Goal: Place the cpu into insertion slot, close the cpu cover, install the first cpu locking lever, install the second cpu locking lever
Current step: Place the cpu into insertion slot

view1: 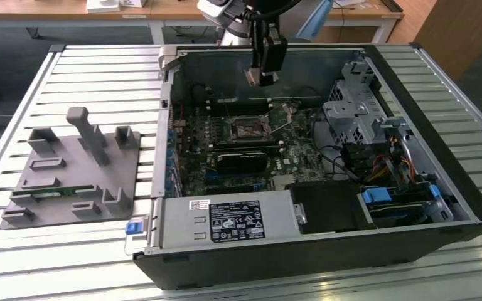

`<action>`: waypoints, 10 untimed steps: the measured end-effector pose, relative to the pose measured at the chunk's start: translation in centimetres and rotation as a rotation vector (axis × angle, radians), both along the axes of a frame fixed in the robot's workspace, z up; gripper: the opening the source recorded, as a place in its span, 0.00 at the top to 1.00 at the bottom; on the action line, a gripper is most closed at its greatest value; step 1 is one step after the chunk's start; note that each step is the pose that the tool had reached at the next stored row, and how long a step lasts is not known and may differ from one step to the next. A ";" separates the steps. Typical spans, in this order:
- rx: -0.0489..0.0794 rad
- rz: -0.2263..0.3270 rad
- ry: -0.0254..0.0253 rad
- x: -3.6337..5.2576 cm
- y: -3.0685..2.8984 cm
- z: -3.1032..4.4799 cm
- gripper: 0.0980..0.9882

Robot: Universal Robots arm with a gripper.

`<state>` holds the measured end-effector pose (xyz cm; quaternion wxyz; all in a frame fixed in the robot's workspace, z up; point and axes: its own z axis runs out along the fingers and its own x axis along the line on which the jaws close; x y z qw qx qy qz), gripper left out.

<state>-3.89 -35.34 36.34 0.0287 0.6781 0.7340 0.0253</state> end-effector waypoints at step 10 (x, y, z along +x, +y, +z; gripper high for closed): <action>0.011 -0.047 0.0000 0.00 0.09 -1.13 0.52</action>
